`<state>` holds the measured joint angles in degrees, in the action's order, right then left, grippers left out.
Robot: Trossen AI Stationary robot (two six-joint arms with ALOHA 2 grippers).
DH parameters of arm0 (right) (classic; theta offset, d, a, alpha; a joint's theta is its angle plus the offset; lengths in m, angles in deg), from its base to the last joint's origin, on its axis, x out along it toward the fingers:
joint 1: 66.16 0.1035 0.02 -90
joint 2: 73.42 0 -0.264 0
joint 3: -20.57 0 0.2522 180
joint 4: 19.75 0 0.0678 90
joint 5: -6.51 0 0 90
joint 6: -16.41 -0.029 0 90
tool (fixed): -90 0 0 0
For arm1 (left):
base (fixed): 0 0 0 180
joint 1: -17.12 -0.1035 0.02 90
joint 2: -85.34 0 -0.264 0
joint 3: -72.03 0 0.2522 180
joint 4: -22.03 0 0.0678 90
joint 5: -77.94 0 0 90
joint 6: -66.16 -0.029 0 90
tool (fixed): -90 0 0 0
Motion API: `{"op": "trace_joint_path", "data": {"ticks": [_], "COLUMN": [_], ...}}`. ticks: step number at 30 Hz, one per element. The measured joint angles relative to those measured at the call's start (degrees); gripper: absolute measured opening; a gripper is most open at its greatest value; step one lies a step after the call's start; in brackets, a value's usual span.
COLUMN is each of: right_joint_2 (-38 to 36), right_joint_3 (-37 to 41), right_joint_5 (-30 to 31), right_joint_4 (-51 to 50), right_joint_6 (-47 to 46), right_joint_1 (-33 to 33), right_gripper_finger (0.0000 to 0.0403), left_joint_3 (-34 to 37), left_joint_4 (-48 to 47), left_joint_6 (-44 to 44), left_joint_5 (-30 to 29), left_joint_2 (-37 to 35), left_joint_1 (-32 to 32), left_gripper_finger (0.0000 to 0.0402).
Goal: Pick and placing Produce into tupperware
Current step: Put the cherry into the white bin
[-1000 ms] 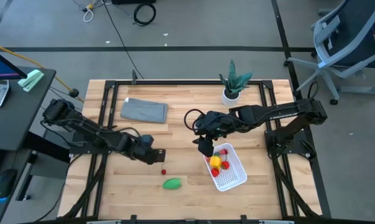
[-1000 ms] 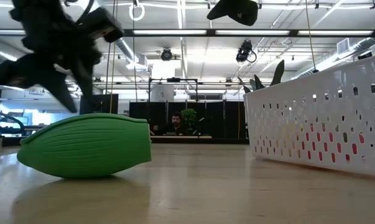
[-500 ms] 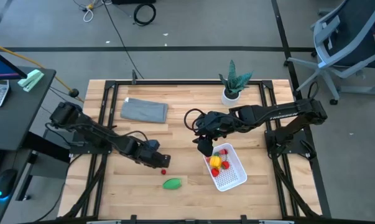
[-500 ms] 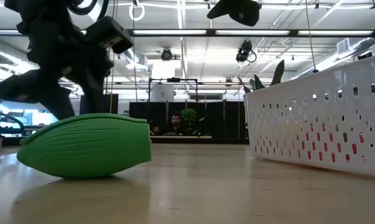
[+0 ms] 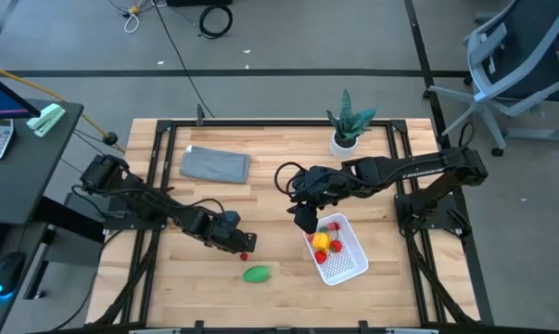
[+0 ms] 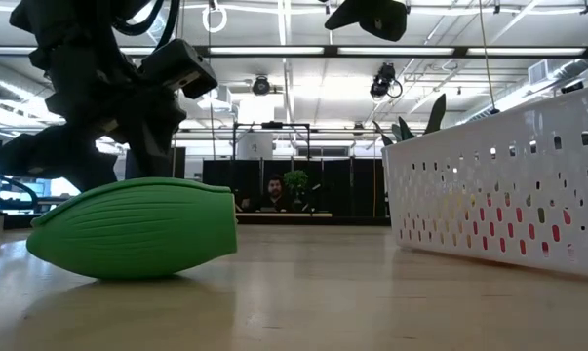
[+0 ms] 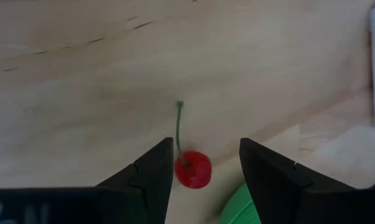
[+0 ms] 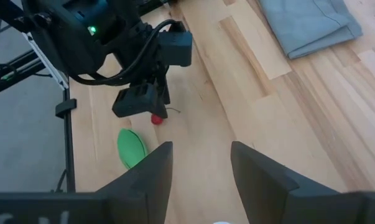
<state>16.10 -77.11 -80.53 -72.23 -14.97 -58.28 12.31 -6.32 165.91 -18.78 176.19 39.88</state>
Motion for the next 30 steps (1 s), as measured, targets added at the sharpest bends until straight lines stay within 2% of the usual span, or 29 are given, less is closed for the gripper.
{"op": "trace_joint_path", "data": {"ticks": [14, 24, 30], "right_joint_2": [0.0, 0.0, 0.0], "right_joint_3": [0.0, 0.0, 0.0], "right_joint_5": [0.0, 0.0, 0.0], "right_joint_4": [0.0, 0.0, 0.0], "right_joint_6": [0.0, 0.0, 0.0], "right_joint_1": [0.0, 0.0, 0.0], "right_gripper_finger": [0.0169, 0.0169, 0.0169], "left_joint_3": [0.0, -0.1, -0.1], "left_joint_4": [-3.4, -3.1, 0.5], "left_joint_6": [0.1, 1.6, 1.7], "left_joint_5": [0.0, 0.0, 0.0], "left_joint_2": [0.0, 1.5, 3.8], "left_joint_1": [0.7, 2.2, 2.2], "left_gripper_finger": [0.0187, 0.0183, 0.018]}}
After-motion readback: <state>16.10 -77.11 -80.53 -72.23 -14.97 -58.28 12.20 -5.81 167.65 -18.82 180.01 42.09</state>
